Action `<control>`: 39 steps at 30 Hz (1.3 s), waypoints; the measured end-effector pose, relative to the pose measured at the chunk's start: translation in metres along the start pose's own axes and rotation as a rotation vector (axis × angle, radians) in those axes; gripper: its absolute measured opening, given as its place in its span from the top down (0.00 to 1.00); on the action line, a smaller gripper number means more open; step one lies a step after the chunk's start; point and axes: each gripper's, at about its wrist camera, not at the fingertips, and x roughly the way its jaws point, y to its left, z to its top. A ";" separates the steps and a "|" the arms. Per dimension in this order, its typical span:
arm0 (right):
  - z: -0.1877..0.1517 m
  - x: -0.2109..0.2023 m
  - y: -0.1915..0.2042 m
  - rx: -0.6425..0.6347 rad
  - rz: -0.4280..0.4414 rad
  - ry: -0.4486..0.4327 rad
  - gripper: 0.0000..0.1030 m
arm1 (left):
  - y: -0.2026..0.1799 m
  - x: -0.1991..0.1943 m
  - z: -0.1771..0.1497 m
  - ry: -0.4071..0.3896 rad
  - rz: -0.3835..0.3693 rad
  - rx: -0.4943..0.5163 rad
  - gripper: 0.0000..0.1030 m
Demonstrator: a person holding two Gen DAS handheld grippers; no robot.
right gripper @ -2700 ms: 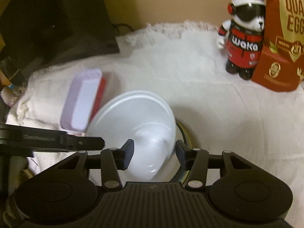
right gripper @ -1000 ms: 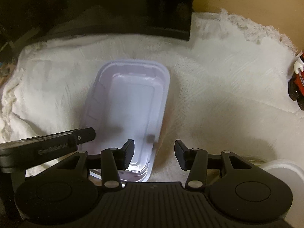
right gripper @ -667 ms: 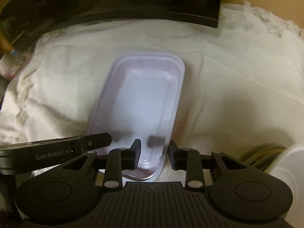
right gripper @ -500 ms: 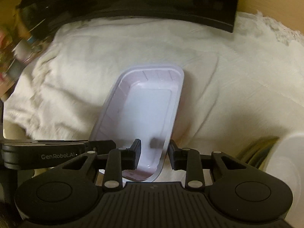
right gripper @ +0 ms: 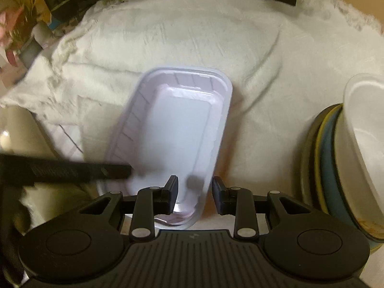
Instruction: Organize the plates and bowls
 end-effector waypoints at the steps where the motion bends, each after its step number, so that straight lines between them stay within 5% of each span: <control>1: -0.002 0.001 0.001 -0.010 -0.003 0.003 0.70 | 0.000 0.001 0.002 0.001 0.006 -0.004 0.76; 21: 0.013 0.028 -0.010 0.070 0.015 -0.040 0.68 | -0.015 0.030 0.011 0.029 -0.014 0.036 0.74; 29: 0.006 0.033 -0.022 0.135 0.087 -0.020 0.69 | 0.001 0.033 0.017 0.066 -0.064 -0.092 0.77; 39: -0.014 0.019 -0.018 0.088 0.115 0.033 0.71 | -0.001 0.013 -0.002 0.082 -0.059 -0.015 0.80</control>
